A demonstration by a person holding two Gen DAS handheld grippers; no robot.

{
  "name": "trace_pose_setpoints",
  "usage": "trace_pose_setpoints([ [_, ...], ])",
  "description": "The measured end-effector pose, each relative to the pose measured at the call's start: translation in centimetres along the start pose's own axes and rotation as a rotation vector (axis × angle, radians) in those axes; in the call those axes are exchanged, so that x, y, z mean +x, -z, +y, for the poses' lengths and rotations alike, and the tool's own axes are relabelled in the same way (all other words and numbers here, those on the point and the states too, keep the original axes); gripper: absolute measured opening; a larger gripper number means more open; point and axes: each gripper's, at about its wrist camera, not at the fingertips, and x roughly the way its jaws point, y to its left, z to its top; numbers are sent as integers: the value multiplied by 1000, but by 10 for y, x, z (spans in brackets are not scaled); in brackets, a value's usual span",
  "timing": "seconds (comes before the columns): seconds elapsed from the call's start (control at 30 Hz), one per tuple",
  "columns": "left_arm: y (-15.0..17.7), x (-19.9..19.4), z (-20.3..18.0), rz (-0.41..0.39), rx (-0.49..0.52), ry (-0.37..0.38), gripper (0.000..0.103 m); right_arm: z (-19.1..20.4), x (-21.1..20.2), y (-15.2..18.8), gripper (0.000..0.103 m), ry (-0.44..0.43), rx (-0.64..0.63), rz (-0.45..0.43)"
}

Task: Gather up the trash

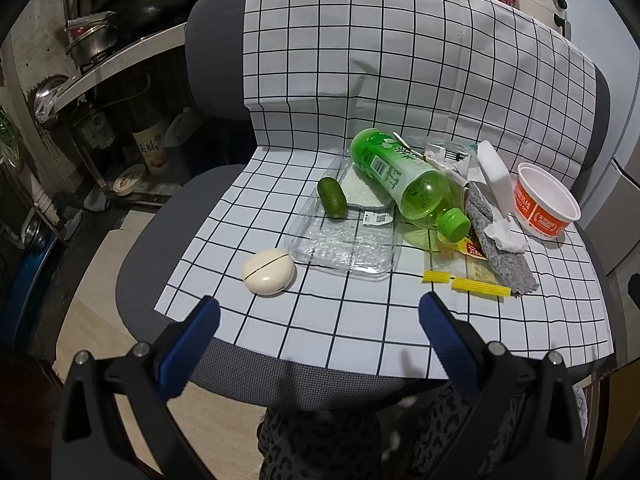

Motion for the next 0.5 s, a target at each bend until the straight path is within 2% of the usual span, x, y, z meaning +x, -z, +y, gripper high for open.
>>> trace_pose_setpoints([
  [0.5, 2, 1, 3, 3, -5, -1, 97, -1, 1, 1, 97, -1, 1, 1],
])
